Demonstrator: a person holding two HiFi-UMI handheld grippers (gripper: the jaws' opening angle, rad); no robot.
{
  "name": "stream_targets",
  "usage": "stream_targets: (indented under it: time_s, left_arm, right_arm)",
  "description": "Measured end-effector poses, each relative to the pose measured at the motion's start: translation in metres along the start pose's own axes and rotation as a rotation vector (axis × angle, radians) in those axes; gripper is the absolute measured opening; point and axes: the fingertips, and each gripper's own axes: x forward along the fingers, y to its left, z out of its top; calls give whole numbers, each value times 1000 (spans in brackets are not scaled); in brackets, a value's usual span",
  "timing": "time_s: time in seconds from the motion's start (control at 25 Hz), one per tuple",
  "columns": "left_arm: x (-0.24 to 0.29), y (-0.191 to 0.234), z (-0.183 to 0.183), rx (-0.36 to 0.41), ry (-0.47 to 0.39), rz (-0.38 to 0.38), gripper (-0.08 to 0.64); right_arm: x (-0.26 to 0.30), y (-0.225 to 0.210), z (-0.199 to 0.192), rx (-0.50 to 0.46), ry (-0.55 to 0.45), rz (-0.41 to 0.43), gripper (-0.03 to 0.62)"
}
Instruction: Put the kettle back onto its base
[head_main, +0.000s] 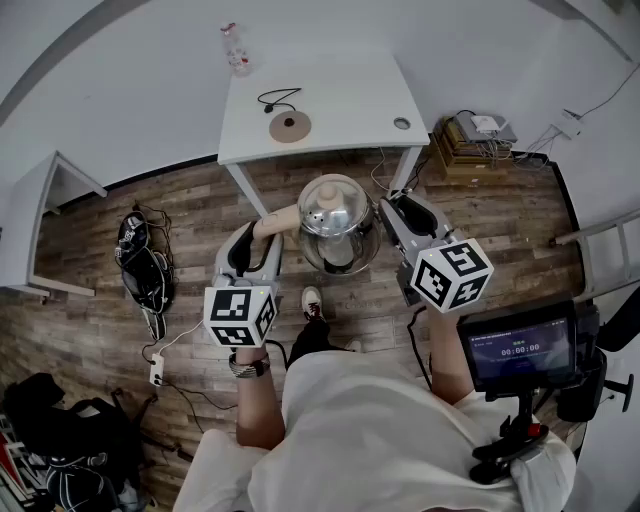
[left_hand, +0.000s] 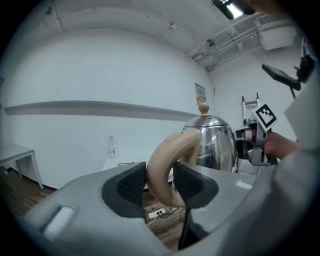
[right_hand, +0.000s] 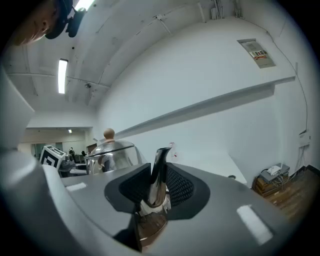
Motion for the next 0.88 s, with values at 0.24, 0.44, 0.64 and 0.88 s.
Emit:
stream_targets:
  time_s: [0.24,0.44,0.64,0.88]
  left_arm:
    - [2,-4,-3,7,-6,0,178]
    - [4,1,2,10,-14,-2,178]
    - [5,4,8,19,-24,-5,176]
    - [59,29,15,17,-13,-10,176]
  right_arm:
    - [-2,-5,-3,-1,-2,-5,95]
    - [2,-3,0,-13,-1,-3,100]
    - [3,-2,2,-7,-6,-8,103]
    - [54,-34,13,4,2,-13,100]
